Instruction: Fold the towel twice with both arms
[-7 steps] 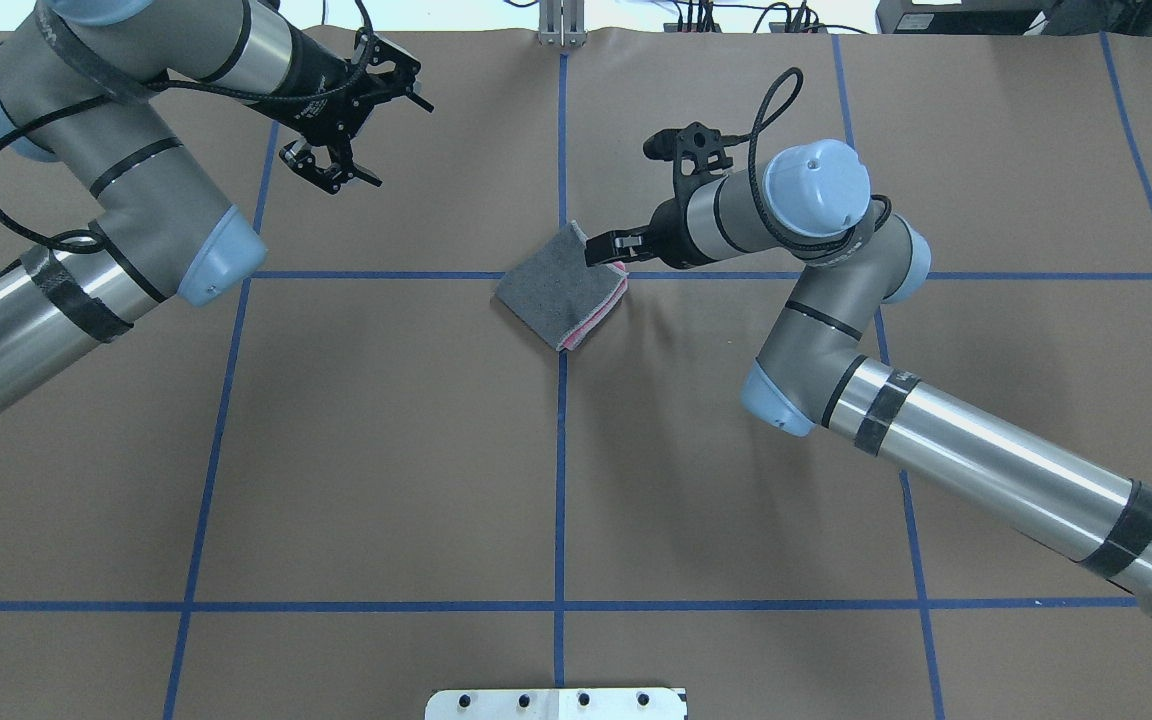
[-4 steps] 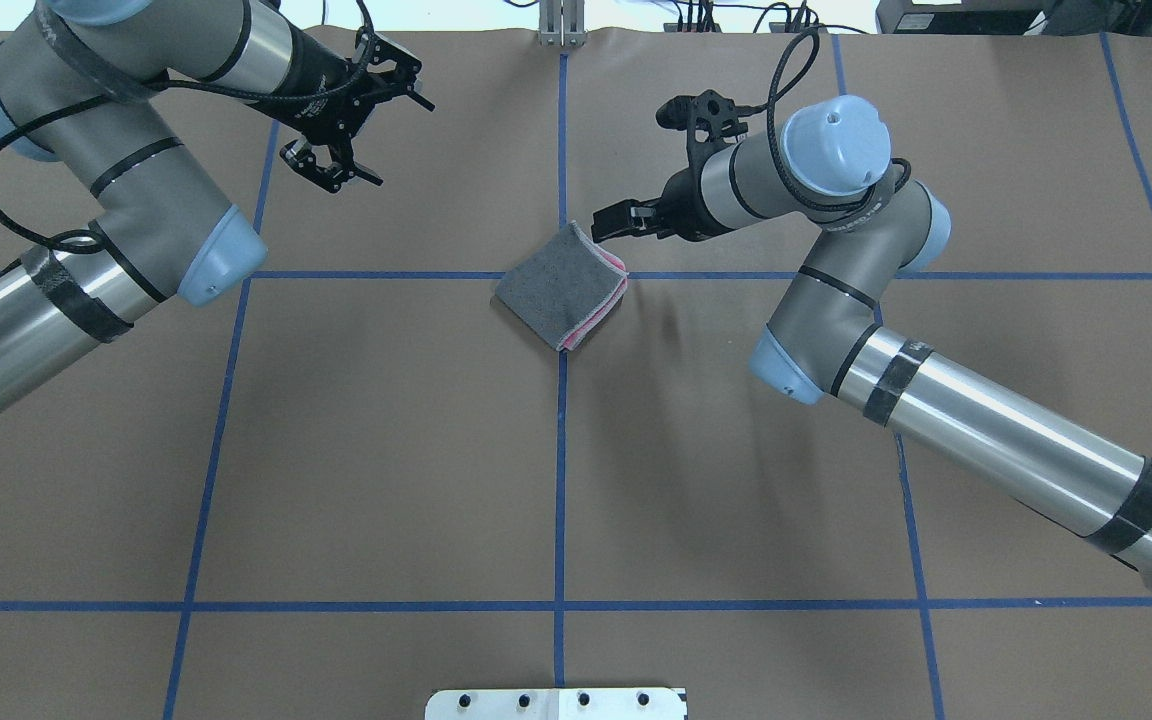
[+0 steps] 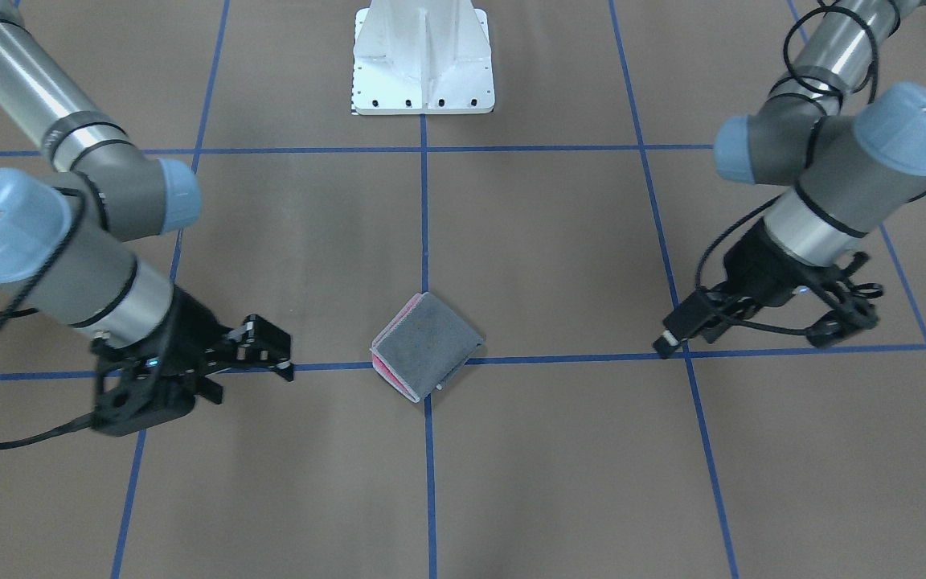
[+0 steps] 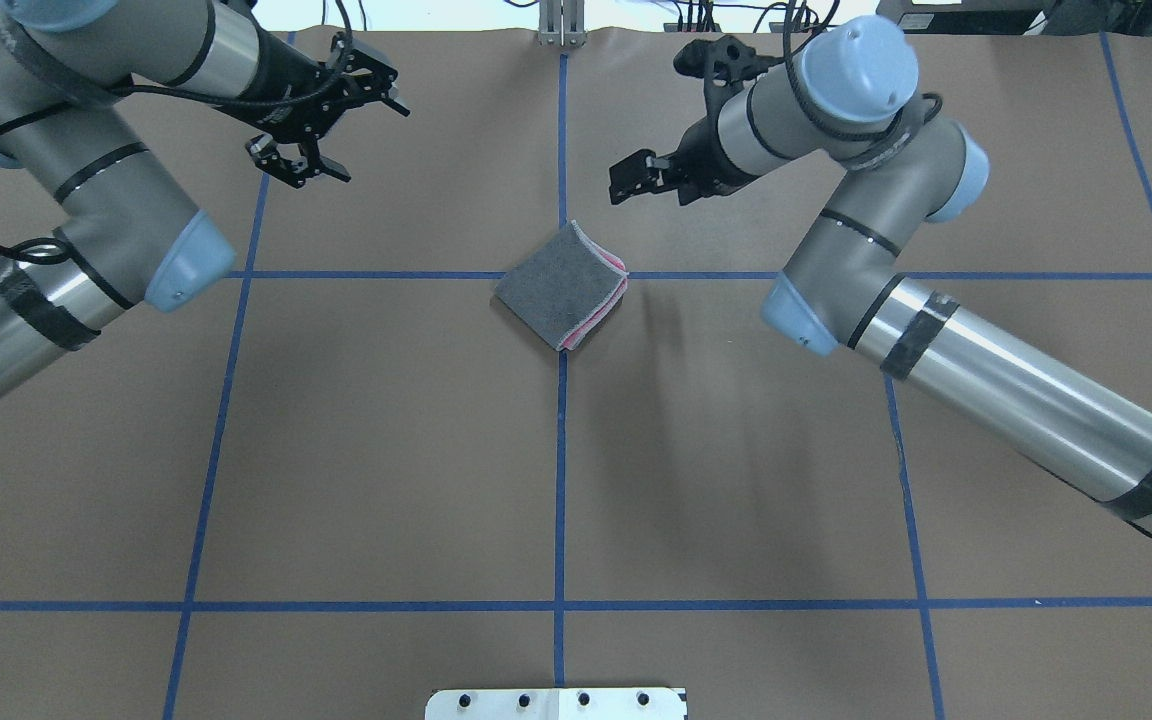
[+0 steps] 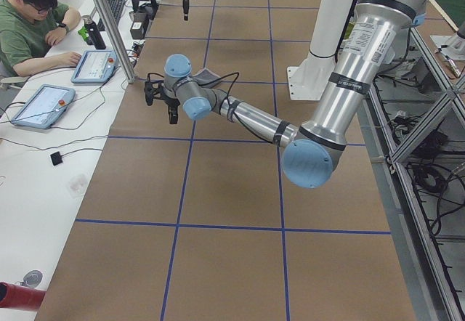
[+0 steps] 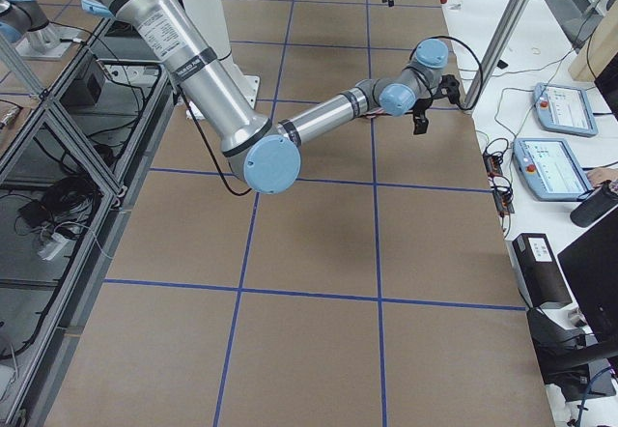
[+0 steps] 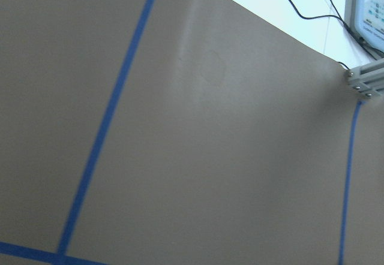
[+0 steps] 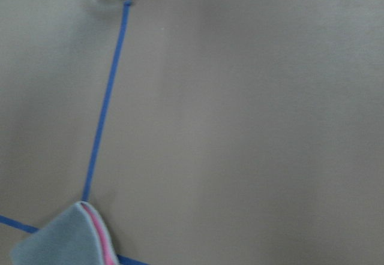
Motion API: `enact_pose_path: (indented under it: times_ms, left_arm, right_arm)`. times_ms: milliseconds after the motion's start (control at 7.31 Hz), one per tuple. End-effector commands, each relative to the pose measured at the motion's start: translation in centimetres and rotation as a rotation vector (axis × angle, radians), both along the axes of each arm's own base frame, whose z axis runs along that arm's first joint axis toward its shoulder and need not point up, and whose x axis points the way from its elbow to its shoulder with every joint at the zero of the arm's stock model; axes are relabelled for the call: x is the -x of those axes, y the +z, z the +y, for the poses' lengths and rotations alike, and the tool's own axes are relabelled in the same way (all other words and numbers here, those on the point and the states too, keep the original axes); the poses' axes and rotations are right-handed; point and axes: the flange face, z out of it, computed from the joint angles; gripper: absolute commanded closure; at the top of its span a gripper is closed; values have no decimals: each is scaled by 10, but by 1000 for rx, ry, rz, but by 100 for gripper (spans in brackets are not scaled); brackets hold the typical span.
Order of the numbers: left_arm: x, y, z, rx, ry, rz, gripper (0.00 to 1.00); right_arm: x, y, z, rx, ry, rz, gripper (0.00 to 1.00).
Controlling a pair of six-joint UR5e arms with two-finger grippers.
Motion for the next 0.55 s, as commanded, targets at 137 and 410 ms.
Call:
enact_pose_path:
  times_ms: [137, 410]
  left_arm:
    - [178, 80, 49, -222, 266, -342, 0]
    - [241, 150, 88, -269, 362, -412, 0]
  right_arm:
    - [-178, 124, 5, -14, -94, 201, 0]
    - [-190, 192, 38, -14, -83, 318, 0]
